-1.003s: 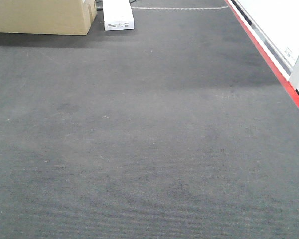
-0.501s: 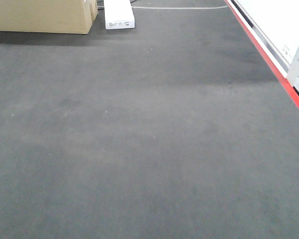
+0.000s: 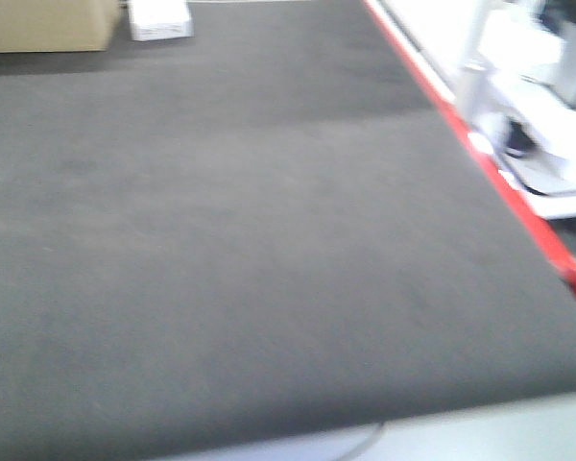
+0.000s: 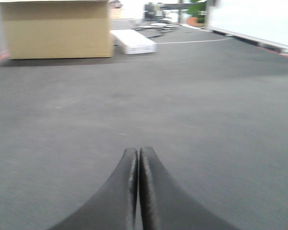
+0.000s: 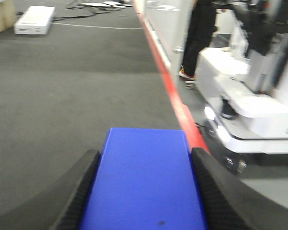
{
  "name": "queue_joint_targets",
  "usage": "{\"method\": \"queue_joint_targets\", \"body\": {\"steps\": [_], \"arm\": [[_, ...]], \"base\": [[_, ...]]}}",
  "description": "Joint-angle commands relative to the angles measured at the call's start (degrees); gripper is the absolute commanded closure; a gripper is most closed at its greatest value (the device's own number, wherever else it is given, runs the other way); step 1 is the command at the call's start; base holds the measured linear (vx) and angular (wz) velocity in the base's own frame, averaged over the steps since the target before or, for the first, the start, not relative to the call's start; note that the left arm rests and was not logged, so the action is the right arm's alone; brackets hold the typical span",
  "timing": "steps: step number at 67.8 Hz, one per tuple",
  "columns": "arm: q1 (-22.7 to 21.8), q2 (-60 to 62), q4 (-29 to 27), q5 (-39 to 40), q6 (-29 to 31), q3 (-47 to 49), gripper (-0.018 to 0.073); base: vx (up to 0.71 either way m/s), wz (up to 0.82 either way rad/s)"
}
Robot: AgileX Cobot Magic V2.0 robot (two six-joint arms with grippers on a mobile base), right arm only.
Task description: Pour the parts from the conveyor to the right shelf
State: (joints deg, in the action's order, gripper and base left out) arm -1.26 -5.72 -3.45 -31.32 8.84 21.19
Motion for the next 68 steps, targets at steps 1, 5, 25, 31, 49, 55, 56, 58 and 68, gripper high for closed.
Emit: {"method": "queue_joint_targets", "body": {"steps": [1,5,25,31,49,55,56,58,68], "arm": [[-0.32,-0.65,0.15,4.69,0.38,1.6,0.0565],[-0.32,-0.65,0.15,4.64,0.38,1.6,0.0565],[-0.32,-0.65,0.15,4.64,0.38,1.6,0.0565],[-0.32,-0.65,0.15,4.64,0.38,1.6,0.0565],[-0.32,-0.65,0.15,4.64,0.38,1.6,0.0565],[-0.32,-0.65,0.15,4.64,0.38,1.6,0.0565],[-0.32,-0.65,0.15,4.64,0.38,1.6,0.0565],[-0.32,-0.65,0.15,4.64,0.38,1.6,0.0565],[-0.32,-0.65,0.15,4.64,0.38,1.6,0.0565]], "base": [[-0.34,-0.49],[-0.35,-0.51],[-0.37,-0.57],[-0.36,-0.58],[-0.35,-0.57],[-0.34,-0.59],[-0.35,-0.6],[-0.35,-0.6],[-0.34,-0.64]]}}
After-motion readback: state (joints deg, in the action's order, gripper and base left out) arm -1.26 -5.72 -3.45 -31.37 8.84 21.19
